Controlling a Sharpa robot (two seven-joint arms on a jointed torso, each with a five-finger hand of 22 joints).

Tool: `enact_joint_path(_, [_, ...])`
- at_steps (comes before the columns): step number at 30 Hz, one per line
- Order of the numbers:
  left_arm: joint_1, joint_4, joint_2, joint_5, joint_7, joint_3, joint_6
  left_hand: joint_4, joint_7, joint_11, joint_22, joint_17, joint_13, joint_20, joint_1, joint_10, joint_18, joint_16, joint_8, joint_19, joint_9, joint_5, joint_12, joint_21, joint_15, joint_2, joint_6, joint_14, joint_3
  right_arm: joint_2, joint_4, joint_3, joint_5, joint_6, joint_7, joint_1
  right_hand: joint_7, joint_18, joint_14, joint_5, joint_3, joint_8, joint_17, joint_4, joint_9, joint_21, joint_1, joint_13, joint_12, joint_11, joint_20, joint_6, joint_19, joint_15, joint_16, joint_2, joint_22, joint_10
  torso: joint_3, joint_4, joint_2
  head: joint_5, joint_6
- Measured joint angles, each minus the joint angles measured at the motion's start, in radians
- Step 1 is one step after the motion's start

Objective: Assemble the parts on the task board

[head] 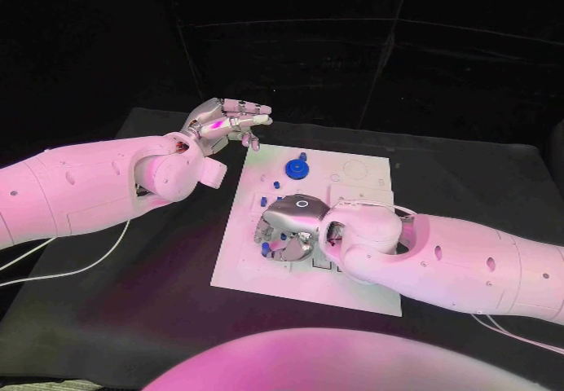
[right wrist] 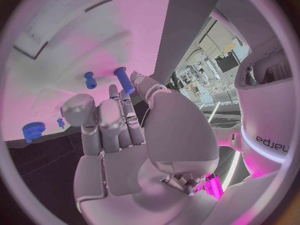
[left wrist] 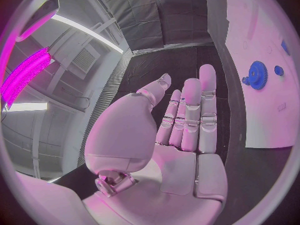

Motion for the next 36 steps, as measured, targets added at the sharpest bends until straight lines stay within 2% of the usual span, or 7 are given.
enact_joint_path(6, [0.000, 0.000, 0.000, 0.000, -0.001, 0.000, 0.001, -0.001, 0.000, -0.004, -0.003, -0.003, -0.001, 0.000, 0.000, -0.004, 0.000, 0.000, 0.000, 0.000, 0.000, 0.000, 0.000, -0.006, 0.004, 0.000, 0.000, -0.004, -0.010, -0.039, 0.025, 0.000, 0.006, -0.077, 0.013, 0.000, -0.003, 0.000, -0.023, 0.013, -0.083, 0.000, -0.059, 0.006, 0.001, -0.066, -0.001, 0.004, 0.024, 0.004, 0.004, -0.057, -0.040, 0.005, -0.040, -0.001, -0.114, -0.072, 0.0006, -0.0003, 0.000, -0.002, 0.003])
enact_joint_path(13, [0.000, 0.000, -0.005, 0.000, -0.002, 0.000, 0.002, -0.001, 0.000, -0.004, -0.003, -0.003, -0.001, 0.000, 0.000, -0.004, 0.000, 0.000, 0.000, 0.000, 0.000, 0.000, 0.000, -0.006, 0.004, 0.000, 0.000, -0.004, -0.010, -0.206, 0.115, 0.000, 0.074, -0.171, 0.029, 0.003, 0.000, 0.000, -0.021, 0.020, -0.177, 0.000, -0.049, 0.034, 0.004, -0.064, -0.009, 0.018, 0.104, -0.003, 0.001, -0.060, -0.031, 0.002, -0.028, 0.016, -0.099, -0.053, -0.0003, -0.0023, -0.003, -0.019, 0.014])
enact_joint_path(16, [0.000, 0.000, -0.007, 0.000, -0.003, 0.000, 0.002, -0.002, 0.000, -0.004, -0.003, -0.003, -0.001, 0.000, 0.000, -0.004, 0.000, 0.000, 0.000, 0.000, 0.000, 0.000, 0.000, -0.006, 0.004, 0.000, 0.000, -0.004, -0.010, -0.300, 0.146, 0.001, 0.157, -0.190, 0.023, 0.014, 0.000, 0.000, 0.002, 0.039, -0.243, 0.031, 0.017, 0.072, 0.015, -0.006, -0.047, 0.062, 0.205, -0.018, -0.006, -0.020, 0.019, -0.009, 0.019, 0.016, 0.003, 0.091, -0.0023, -0.0051, -0.007, -0.037, 0.022])
enact_joint_path(19, [0.000, -0.001, -0.006, 0.000, -0.003, 0.000, 0.002, -0.002, 0.000, -0.004, -0.003, -0.003, -0.001, 0.000, 0.000, -0.004, 0.000, 0.000, 0.000, 0.000, 0.000, 0.000, 0.000, -0.006, 0.004, 0.000, 0.000, -0.004, -0.010, -0.385, 0.165, 0.001, 0.253, -0.201, 0.001, 0.019, -0.031, 0.000, 0.004, 0.063, -0.282, 0.072, 0.064, 0.086, 0.028, 0.036, -0.049, 0.143, 0.334, -0.054, -0.032, 0.025, 0.054, -0.037, 0.056, 0.019, 0.073, 0.204, -0.0039, -0.0103, -0.010, -0.062, 0.032])
enact_joint_path(24, [0.000, -0.004, -0.005, 0.000, -0.003, -0.001, 0.003, -0.001, 0.000, -0.004, -0.003, -0.003, -0.001, 0.000, 0.000, -0.004, 0.000, 0.000, 0.000, 0.000, 0.000, 0.000, 0.000, -0.006, 0.004, 0.000, 0.000, -0.003, -0.010, -0.469, 0.198, 0.000, 0.363, -0.214, -0.066, 0.019, -0.044, -0.017, 0.004, 0.133, -0.354, 0.122, 0.130, 0.131, 0.039, 0.067, -0.076, 0.416, 0.611, -0.072, -0.051, 0.035, 0.074, -0.051, 0.106, 0.046, 0.123, 0.208, -0.0051, -0.0210, -0.016, -0.093, 0.041])
enact_joint_path(28, [-0.001, -0.006, -0.005, 0.000, -0.003, -0.002, 0.004, -0.001, 0.000, -0.004, -0.003, -0.003, -0.001, 0.000, 0.000, -0.004, 0.000, 0.000, 0.000, 0.000, 0.000, 0.000, 0.000, -0.006, 0.004, 0.000, 0.000, -0.003, -0.010, -0.509, 0.216, -0.001, 0.398, -0.225, -0.152, 0.019, -0.054, -0.016, 0.004, 0.128, -0.414, 0.158, 0.159, 0.191, 0.047, 0.071, -0.114, 0.619, 0.792, -0.076, -0.055, 0.025, 0.077, -0.051, 0.128, 0.076, 0.134, 0.204, -0.0041, -0.0317, -0.020, -0.105, 0.044])
enact_joint_path(36, [-0.001, -0.008, -0.006, 0.000, -0.004, -0.003, 0.006, -0.001, 0.000, -0.004, -0.003, -0.003, -0.001, 0.000, 0.000, -0.004, 0.000, 0.000, 0.000, 0.000, 0.000, 0.000, 0.000, -0.006, 0.004, 0.000, 0.000, -0.003, -0.009, -0.535, 0.232, -0.002, 0.405, -0.226, -0.303, 0.005, -0.056, -0.016, 0.001, 0.124, -0.486, 0.217, 0.175, 0.255, 0.063, 0.072, -0.115, 0.728, 0.877, -0.075, -0.055, 0.005, 0.077, -0.055, 0.138, 0.076, 0.140, 0.160, -0.0021, -0.0428, -0.027, -0.117, 0.043])
